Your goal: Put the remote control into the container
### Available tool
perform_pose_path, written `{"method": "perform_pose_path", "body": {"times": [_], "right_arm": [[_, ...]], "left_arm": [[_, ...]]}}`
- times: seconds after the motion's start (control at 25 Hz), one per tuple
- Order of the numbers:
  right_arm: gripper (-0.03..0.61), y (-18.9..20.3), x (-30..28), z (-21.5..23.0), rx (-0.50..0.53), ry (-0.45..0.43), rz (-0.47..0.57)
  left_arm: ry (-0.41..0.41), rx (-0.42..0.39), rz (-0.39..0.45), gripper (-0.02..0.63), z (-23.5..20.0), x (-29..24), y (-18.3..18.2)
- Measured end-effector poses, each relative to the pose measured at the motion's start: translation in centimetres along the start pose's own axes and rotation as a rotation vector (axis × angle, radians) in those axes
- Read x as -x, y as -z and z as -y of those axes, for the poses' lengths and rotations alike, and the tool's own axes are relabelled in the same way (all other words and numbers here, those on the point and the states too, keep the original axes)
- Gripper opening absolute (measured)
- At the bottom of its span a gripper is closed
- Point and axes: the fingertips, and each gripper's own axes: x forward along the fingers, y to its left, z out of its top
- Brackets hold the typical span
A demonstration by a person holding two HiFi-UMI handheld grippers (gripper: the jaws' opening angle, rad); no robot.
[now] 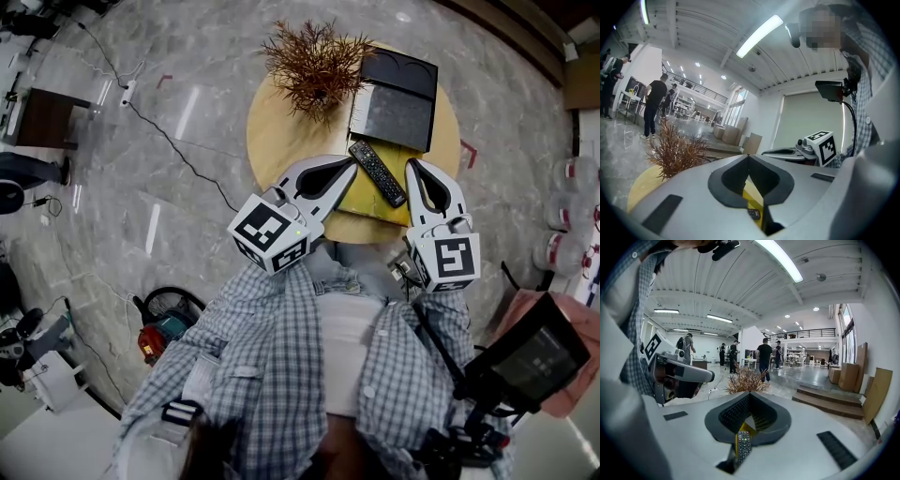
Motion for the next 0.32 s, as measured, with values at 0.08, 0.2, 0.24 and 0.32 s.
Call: {"method": "perform_pose_path", "body": {"times": [0.08, 0.2, 0.24, 0.32], "right_arm": [[0.006, 0.06, -0.05, 0.03, 0.000, 0.000, -0.002], [0.006, 0.10, -0.11, -0.15, 0.000, -0.004, -0.005], [0.006, 0.12, -0.12, -0.23, -0.001, -0.006, -0.006], [0.006, 0.16, -0.12, -0.40, -0.003, -0.010, -0.007]], "left_arm": [[0.003, 0.007, -0.002, 0.008, -0.05, -0.03, 0.11], [0.007, 0.027, -0.003, 0.008, -0.11, 0.08, 0.27], [0.007, 0.030, -0.003, 0.008, -0.11, 0.14, 0.31], [0.007, 0.032, -0.005, 0.008, -0.08, 0.27, 0.39]]}}
